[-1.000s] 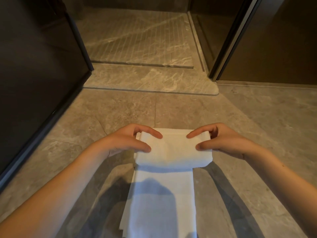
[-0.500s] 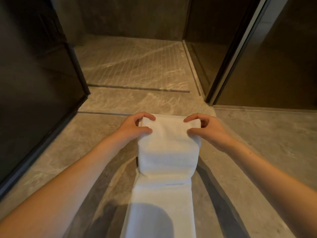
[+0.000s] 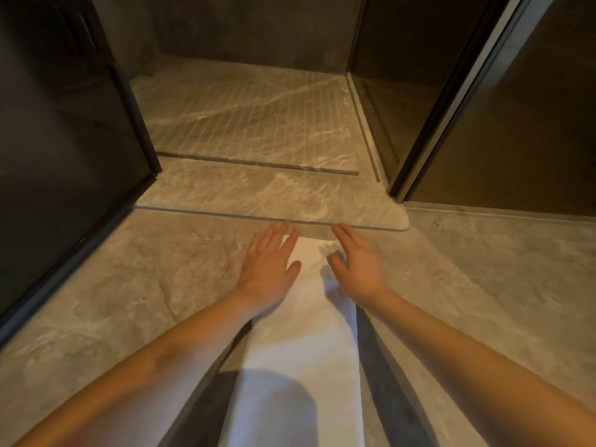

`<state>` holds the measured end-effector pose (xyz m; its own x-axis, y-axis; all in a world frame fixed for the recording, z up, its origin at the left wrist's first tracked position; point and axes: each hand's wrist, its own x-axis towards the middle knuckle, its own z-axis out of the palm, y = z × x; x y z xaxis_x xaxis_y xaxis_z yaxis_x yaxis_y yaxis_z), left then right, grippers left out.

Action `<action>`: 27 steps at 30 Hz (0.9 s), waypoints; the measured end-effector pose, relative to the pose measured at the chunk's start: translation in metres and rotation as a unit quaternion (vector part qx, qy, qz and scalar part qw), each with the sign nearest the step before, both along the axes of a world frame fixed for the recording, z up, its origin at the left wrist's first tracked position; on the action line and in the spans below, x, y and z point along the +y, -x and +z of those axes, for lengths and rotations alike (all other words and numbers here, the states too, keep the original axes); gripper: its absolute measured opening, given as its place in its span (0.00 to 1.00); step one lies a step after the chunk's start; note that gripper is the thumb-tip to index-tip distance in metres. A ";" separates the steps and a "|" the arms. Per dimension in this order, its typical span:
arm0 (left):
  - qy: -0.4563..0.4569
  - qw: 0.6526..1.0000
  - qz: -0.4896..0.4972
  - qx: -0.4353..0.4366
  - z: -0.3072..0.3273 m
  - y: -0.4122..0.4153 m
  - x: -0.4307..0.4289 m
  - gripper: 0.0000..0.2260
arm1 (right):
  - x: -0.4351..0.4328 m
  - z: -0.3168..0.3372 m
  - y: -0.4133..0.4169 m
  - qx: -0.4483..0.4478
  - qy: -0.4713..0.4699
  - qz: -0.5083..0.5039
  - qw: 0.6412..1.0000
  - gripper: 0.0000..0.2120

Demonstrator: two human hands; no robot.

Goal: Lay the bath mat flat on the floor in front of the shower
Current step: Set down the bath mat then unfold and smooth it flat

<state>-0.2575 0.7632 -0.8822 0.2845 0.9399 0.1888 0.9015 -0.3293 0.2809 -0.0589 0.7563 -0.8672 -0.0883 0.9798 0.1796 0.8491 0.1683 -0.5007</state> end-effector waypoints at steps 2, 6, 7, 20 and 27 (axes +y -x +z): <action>-0.002 0.997 -0.054 0.058 -0.019 -0.008 -0.016 0.28 | -0.014 -0.020 0.012 -0.069 0.004 0.041 0.997 0.26; 0.071 0.992 -0.051 0.096 -0.043 -0.009 -0.025 0.28 | -0.029 -0.053 0.027 -0.141 0.070 0.026 0.987 0.29; 0.089 0.991 -0.040 0.093 -0.047 -0.008 -0.025 0.28 | -0.029 -0.059 0.028 -0.153 0.081 0.021 0.985 0.29; 0.117 0.989 0.006 0.091 -0.049 -0.007 0.010 0.30 | 0.012 -0.076 0.025 -0.184 0.077 0.039 0.979 0.31; 0.175 0.956 0.021 0.235 -0.025 -0.013 0.026 0.29 | 0.023 -0.059 0.028 -0.234 0.120 0.049 0.963 0.32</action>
